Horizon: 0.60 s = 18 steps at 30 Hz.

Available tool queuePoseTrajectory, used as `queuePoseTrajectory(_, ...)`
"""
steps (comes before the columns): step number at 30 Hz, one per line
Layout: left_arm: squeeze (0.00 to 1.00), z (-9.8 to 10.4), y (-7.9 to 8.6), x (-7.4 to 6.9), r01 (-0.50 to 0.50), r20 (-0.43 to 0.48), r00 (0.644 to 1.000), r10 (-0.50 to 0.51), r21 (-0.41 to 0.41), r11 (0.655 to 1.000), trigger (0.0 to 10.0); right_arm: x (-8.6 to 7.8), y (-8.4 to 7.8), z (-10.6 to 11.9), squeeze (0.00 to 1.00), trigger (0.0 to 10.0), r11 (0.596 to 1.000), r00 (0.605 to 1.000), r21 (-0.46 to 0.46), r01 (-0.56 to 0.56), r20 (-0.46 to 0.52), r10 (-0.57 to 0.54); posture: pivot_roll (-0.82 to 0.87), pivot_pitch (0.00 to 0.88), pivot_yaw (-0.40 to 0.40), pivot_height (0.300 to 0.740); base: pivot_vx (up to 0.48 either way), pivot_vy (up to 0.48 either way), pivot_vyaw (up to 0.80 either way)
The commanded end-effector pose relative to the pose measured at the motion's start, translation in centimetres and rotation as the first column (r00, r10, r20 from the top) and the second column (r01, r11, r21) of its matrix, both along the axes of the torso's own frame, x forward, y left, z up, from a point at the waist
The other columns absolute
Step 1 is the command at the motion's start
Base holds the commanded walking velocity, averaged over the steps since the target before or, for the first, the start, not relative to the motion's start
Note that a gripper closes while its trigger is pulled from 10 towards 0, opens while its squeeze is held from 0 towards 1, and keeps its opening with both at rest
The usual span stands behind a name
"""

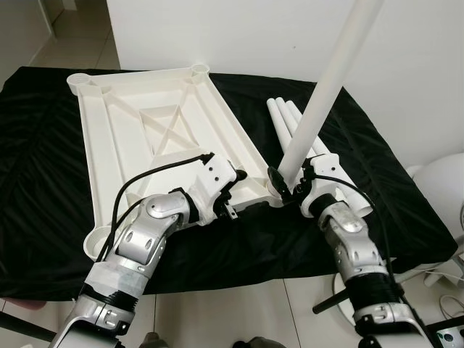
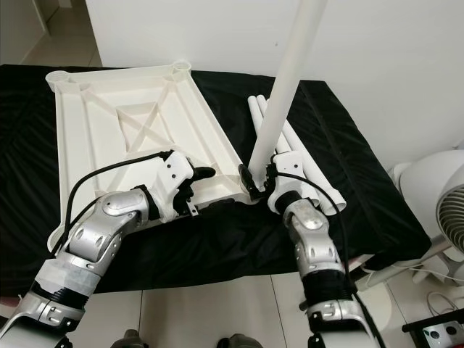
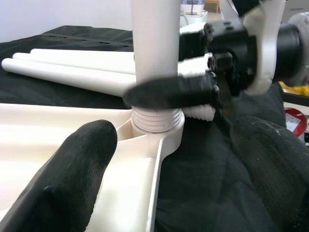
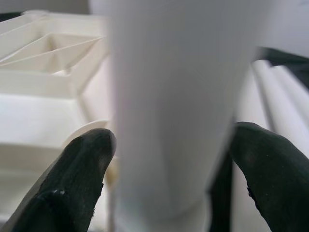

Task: Building children table

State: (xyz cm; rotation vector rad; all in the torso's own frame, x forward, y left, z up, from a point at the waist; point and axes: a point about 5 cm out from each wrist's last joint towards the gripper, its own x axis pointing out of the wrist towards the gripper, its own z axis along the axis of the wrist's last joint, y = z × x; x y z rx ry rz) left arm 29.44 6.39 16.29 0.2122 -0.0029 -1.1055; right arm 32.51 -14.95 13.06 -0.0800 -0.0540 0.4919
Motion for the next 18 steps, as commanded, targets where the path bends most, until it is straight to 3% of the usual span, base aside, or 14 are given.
queuePoseTrajectory(1,0.00,-0.1,-0.5,-0.2,0.036,0.004,0.999,-0.036,0.011,0.999,10.0,0.2,0.4,-0.1,0.00,10.0,0.998,0.998,-0.013,-0.067,-0.012,0.067,0.06,0.000,-0.074,0.740,0.000,0.000,0.00)
queuePoseTrajectory(5,0.00,0.0,-0.6,-0.1,0.035,0.005,0.999,-0.035,0.005,0.999,10.0,0.9,0.6,0.0,0.00,10.0,0.994,0.995,-0.027,-0.103,-0.017,0.103,0.07,0.000,-0.077,0.740,0.000,0.000,0.00)
queuePoseTrajectory(6,0.00,0.1,-0.7,-0.1,0.033,0.007,0.999,-0.033,-0.001,0.999,10.0,1.6,0.8,0.1,0.00,5.1,0.991,0.991,-0.040,-0.130,-0.031,0.129,0.07,0.000,-0.077,0.740,0.000,0.000,0.00)
queuePoseTrajectory(9,0.00,0.1,-0.7,0.0,0.032,0.007,0.999,-0.032,-0.002,0.999,10.0,1.9,0.9,0.0,0.00,5.1,0.989,0.990,-0.043,-0.138,-0.040,0.137,0.07,0.000,-0.077,0.740,0.000,0.000,0.00)
queuePoseTrajectory(10,0.00,0.2,-0.8,0.0,0.032,0.008,0.999,-0.032,-0.003,0.999,10.0,2.0,0.9,0.0,0.00,3.1,0.987,0.988,-0.052,-0.150,-0.041,0.148,0.07,0.000,-0.078,0.740,0.000,0.000,0.00)
queuePoseTrajectory(11,0.00,0.2,-0.8,0.0,0.032,0.009,0.999,-0.032,-0.004,0.999,10.0,2.2,0.9,0.0,0.00,0.0,0.985,0.986,-0.060,-0.161,-0.048,0.158,0.07,0.000,-0.081,0.740,0.000,0.000,0.00)
queuePoseTrajectory(18,0.00,0.3,-0.7,0.0,0.021,0.013,1.000,-0.021,-0.008,1.000,10.0,1.9,0.4,-0.9,0.00,0.0,0.982,0.982,-0.071,-0.175,-0.087,0.168,0.07,0.000,-0.085,0.740,0.000,0.000,0.00)
